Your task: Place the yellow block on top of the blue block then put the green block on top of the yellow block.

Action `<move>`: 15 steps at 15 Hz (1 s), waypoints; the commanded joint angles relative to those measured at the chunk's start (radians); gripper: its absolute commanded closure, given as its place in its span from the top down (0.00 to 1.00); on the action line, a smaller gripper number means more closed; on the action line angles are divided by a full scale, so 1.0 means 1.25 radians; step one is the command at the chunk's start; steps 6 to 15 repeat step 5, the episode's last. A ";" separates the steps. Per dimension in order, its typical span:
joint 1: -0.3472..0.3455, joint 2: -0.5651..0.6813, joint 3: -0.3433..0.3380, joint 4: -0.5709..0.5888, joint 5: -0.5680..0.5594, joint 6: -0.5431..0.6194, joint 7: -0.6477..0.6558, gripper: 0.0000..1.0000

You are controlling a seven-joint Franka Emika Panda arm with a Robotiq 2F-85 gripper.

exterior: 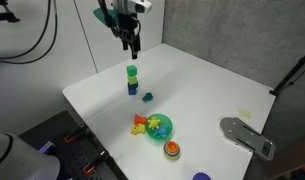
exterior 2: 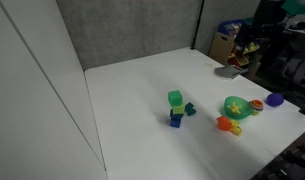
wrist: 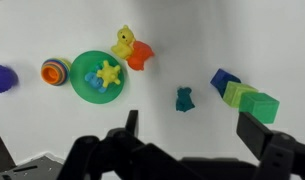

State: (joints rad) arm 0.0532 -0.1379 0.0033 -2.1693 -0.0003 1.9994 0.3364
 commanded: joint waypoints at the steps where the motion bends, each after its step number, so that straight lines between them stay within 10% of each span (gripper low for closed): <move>1: -0.024 -0.086 0.000 -0.026 0.019 -0.078 -0.049 1.00; 15: -0.034 -0.085 0.011 -0.016 0.009 -0.095 -0.030 1.00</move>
